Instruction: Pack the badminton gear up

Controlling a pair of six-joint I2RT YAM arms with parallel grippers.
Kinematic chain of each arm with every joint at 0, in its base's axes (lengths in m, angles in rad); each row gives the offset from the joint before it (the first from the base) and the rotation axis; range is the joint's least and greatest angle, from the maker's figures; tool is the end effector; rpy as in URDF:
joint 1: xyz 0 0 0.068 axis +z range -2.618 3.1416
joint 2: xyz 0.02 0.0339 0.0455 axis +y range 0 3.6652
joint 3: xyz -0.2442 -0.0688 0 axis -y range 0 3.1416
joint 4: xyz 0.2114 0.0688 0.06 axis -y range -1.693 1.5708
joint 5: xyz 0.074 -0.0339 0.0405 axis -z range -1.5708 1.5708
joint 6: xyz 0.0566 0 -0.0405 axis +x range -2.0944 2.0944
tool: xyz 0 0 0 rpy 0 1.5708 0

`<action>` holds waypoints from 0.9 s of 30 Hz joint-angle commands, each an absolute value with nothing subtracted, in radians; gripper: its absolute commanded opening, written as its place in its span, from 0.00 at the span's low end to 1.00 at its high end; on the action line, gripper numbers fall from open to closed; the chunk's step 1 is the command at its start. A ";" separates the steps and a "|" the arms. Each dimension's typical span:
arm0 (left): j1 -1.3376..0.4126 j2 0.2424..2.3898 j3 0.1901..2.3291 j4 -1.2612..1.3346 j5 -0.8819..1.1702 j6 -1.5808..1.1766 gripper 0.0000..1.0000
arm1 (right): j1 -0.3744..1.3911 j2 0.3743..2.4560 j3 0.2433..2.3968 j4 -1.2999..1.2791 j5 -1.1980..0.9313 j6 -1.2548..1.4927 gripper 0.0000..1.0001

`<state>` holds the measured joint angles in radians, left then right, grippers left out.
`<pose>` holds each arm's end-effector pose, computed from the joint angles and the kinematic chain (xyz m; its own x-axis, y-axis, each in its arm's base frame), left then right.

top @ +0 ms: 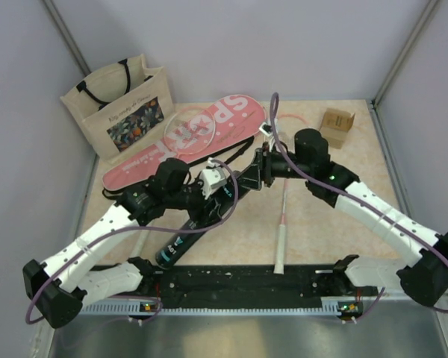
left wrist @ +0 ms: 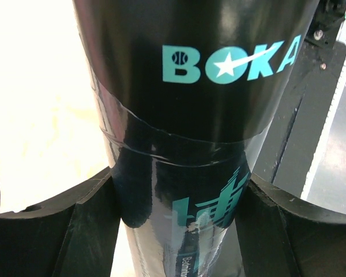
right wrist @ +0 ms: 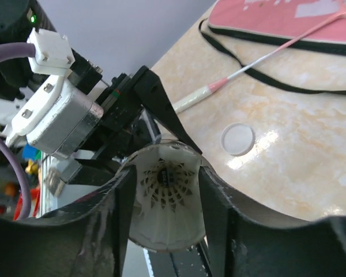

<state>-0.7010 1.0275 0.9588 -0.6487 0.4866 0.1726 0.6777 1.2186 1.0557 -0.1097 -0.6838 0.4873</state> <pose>0.1375 -0.1507 0.2863 -0.3508 0.4947 -0.7951 0.9132 0.3687 -0.1734 0.1861 0.1957 0.3359 -0.6348 -0.0450 -0.7713 -0.7501 0.2756 0.6012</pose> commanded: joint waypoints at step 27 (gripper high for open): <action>-0.701 0.871 0.884 -0.433 0.560 0.301 0.37 | 0.704 1.184 1.305 -0.437 -0.560 0.322 0.58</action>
<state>-0.7013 0.8623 0.8619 -0.4850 0.5346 0.2714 0.6876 1.1595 1.2903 -0.4030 -0.4965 0.3599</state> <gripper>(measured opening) 0.723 0.598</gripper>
